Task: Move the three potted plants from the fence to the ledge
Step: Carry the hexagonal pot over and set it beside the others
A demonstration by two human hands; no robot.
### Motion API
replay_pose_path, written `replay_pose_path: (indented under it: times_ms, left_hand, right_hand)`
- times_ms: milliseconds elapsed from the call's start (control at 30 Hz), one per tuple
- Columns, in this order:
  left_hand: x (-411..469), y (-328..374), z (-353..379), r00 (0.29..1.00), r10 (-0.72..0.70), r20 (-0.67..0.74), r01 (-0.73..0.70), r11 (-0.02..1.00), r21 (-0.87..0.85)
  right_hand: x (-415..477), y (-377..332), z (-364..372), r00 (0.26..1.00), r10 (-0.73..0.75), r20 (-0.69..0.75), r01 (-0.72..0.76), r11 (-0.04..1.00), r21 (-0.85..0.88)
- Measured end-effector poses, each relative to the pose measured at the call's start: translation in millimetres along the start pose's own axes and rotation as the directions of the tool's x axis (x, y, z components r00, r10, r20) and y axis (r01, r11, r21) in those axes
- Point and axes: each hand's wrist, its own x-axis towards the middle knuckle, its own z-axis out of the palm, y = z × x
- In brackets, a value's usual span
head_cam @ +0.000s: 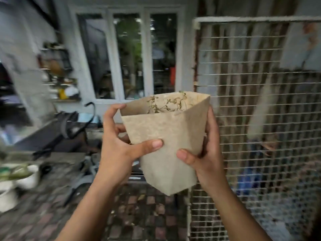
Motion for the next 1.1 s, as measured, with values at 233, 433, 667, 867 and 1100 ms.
replay_pose_path:
  times_ms: [233, 433, 667, 867, 1100]
  left_hand:
    - [18, 39, -161, 0.984, 0.082, -0.156, -0.059, 0.987, 0.147]
    - [30, 44, -276, 0.945, 0.141, -0.296, -0.05, 0.954, 0.295]
    - [67, 8, -388, 0.896, 0.219, -0.386, -0.041, 0.907, 0.419]
    - [120, -47, -483, 0.837, 0.274, -0.473, -0.006, 0.87, 0.493]
    - [166, -96, -594, 0.74, 0.267, -0.617, 0.072, 0.881, 0.468]
  right_hand:
    - [26, 47, 175, 0.976, -0.02, 0.218, -0.039, 0.964, 0.263]
    - [43, 92, 299, 0.947, 0.006, 0.322, -0.143, 0.904, 0.403]
    - [75, 175, 424, 0.895, 0.018, 0.445, -0.264, 0.826, 0.497]
    - [118, 270, 524, 0.82, 0.018, 0.572, -0.401, 0.731, 0.552]
    - [164, 371, 665, 0.691, -0.031, 0.722, -0.511, 0.686, 0.518]
